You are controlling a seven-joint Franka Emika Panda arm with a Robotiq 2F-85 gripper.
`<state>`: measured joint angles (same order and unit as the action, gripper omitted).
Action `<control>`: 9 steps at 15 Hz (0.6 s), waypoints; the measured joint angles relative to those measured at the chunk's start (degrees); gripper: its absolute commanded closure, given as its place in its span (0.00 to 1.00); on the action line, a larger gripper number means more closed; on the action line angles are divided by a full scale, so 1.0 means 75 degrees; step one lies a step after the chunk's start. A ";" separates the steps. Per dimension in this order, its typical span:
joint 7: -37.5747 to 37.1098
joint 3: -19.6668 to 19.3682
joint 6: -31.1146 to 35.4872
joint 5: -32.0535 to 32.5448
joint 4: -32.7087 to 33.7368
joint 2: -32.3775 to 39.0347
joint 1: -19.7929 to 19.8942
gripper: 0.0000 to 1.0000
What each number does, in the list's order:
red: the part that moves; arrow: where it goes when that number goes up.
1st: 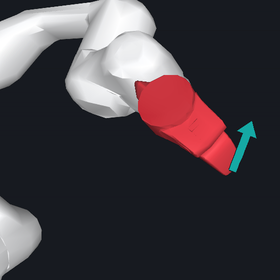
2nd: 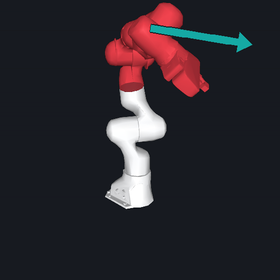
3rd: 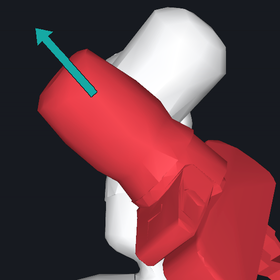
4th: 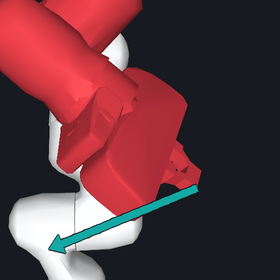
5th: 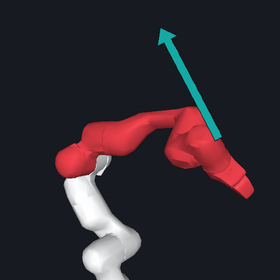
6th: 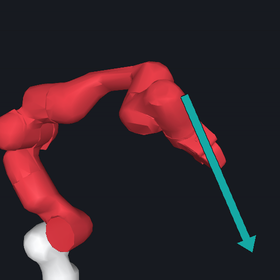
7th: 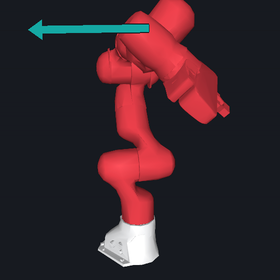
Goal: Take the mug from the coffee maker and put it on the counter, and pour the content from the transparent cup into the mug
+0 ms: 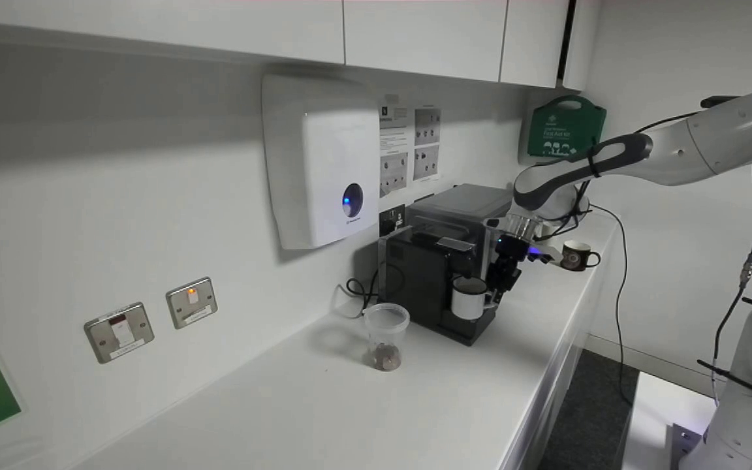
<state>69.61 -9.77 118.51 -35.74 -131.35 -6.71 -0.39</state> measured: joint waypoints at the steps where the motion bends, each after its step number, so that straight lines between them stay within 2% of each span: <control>1: 0.0000 0.0000 0.0000 0.0001 0.0000 0.0000 0.0006 0.93; 2: 0.0000 0.0000 -0.0003 0.0001 0.0000 0.0000 0.0013 0.98; 3: 0.0000 0.0000 -0.0004 0.0001 0.0005 -0.0003 0.0026 0.99; 5: 0.0000 0.0000 -0.0015 0.0014 0.0016 -0.0020 0.0063 0.96; 9: 0.0000 0.0000 -0.0015 0.0051 0.0023 -0.0035 0.0080 0.96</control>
<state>69.61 -9.77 118.40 -35.36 -131.18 -6.97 0.21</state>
